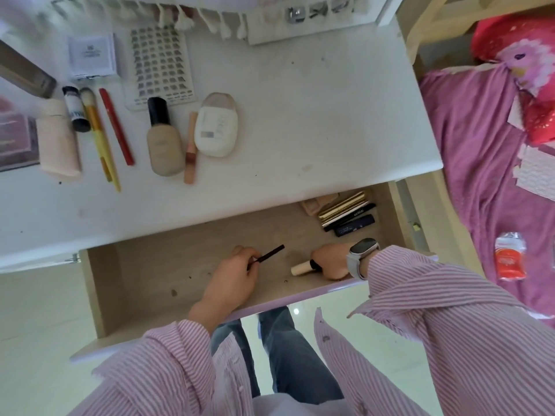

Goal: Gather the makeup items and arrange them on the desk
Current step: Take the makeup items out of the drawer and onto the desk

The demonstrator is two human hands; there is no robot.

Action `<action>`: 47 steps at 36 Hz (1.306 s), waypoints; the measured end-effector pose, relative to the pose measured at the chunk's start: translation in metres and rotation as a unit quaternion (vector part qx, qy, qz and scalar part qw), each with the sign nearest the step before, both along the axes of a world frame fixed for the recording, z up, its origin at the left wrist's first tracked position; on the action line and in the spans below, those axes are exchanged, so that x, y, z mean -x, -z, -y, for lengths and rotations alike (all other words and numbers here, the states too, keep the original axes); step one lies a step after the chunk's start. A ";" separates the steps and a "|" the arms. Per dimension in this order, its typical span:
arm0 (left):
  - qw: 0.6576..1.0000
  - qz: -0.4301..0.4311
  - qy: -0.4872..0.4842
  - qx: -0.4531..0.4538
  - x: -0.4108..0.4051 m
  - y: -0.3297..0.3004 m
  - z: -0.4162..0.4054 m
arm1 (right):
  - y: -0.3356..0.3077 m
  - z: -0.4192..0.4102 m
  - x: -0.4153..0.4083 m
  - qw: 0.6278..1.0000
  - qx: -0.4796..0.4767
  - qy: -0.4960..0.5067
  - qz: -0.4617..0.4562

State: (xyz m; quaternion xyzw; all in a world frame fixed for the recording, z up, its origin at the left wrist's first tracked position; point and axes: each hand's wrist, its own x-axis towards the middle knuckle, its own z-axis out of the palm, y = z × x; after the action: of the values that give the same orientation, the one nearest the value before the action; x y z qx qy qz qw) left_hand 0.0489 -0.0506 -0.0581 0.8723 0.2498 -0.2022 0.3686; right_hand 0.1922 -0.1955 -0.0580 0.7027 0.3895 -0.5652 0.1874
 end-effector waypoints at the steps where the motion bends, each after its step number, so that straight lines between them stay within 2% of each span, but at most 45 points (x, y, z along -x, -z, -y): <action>1: 1.000 0.008 -0.005 -0.003 0.000 -0.003 0.000 | -0.002 0.001 -0.001 1.000 -0.004 0.004 -0.002; 10: 0.993 0.090 -0.070 -0.004 -0.001 -0.036 0.000 | -0.031 0.019 -0.001 0.993 -0.079 0.081 0.022; 16: 0.980 0.157 -0.120 0.024 -0.021 -0.062 -0.005 | -0.064 0.025 -0.013 0.958 -0.160 0.237 0.009; 18: 0.972 0.182 -0.146 0.039 -0.034 -0.072 -0.007 | -0.075 0.024 -0.021 0.931 -0.186 0.314 -0.019; 21: 0.964 0.215 -0.145 0.064 -0.059 -0.083 -0.008 | -0.094 0.015 -0.036 0.860 -0.252 0.440 -0.049; 26: 0.962 0.207 -0.136 0.110 -0.108 -0.097 -0.004 | -0.105 -0.022 -0.069 0.742 -0.329 0.583 0.034; 32: 0.965 0.155 -0.163 0.131 -0.168 -0.099 -0.010 | -0.092 -0.079 -0.102 0.678 -0.357 0.637 0.080; 35: 0.978 0.115 -0.150 0.088 -0.185 -0.094 -0.018 | -0.088 -0.096 -0.113 0.675 -0.368 0.631 0.101; 38: 0.987 0.087 -0.135 0.026 -0.189 -0.091 -0.019 | -0.085 -0.100 -0.121 0.689 -0.377 0.606 0.129; 43: 0.989 0.125 -0.066 -0.039 -0.175 -0.074 -0.008 | -0.078 -0.091 -0.134 0.732 -0.390 0.532 0.171; 47: 0.976 0.160 -0.008 -0.145 -0.157 -0.051 0.000 | -0.069 -0.081 -0.141 0.772 -0.393 0.473 0.162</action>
State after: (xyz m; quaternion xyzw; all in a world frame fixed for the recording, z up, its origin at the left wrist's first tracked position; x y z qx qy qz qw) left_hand 0.2062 -0.0510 -0.0074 0.9354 0.2216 -0.0189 0.2749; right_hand 0.3331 -0.1148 0.0112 0.8917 0.1595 -0.2581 -0.3358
